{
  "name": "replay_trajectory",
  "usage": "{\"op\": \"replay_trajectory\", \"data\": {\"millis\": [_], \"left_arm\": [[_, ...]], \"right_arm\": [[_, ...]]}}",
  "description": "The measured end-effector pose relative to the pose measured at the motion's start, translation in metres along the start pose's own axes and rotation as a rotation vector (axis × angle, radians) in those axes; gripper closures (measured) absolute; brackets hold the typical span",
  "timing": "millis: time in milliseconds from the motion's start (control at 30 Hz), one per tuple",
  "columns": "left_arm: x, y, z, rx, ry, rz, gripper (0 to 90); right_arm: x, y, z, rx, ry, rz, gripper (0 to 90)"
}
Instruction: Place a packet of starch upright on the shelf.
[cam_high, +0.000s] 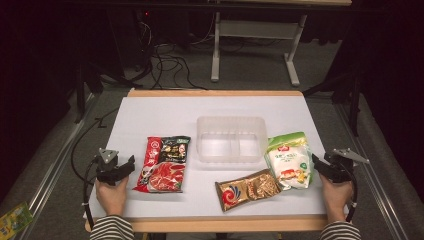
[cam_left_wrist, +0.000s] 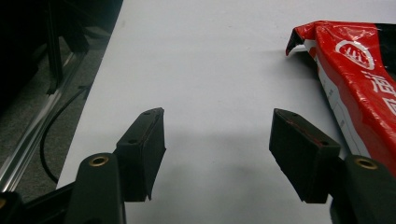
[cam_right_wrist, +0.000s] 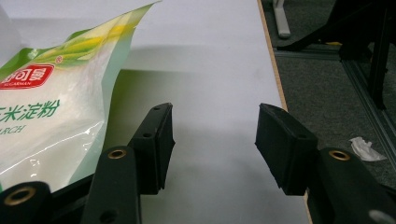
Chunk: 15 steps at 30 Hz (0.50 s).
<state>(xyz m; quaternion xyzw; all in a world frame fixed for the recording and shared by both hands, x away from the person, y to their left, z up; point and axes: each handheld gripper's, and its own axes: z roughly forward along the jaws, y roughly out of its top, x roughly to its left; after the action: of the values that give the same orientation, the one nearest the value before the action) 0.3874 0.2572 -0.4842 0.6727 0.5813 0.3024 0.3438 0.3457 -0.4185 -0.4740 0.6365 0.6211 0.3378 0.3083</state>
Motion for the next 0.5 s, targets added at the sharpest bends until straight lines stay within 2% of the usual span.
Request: {"op": "replay_trajectory", "data": {"millis": [133,500], "left_arm": [[0.0007,0.0002,0.0006,0.001,-0.003,-0.011,36.5],[0.0005,0.0002,0.001,0.002,-0.001,-0.011,36.7]], "right_arm": [[0.0006,0.0,0.0,0.003,-0.002,-0.002,47.0],[-0.0004,0.0003,0.0006,0.007,-0.003,-0.003,46.5]]}}
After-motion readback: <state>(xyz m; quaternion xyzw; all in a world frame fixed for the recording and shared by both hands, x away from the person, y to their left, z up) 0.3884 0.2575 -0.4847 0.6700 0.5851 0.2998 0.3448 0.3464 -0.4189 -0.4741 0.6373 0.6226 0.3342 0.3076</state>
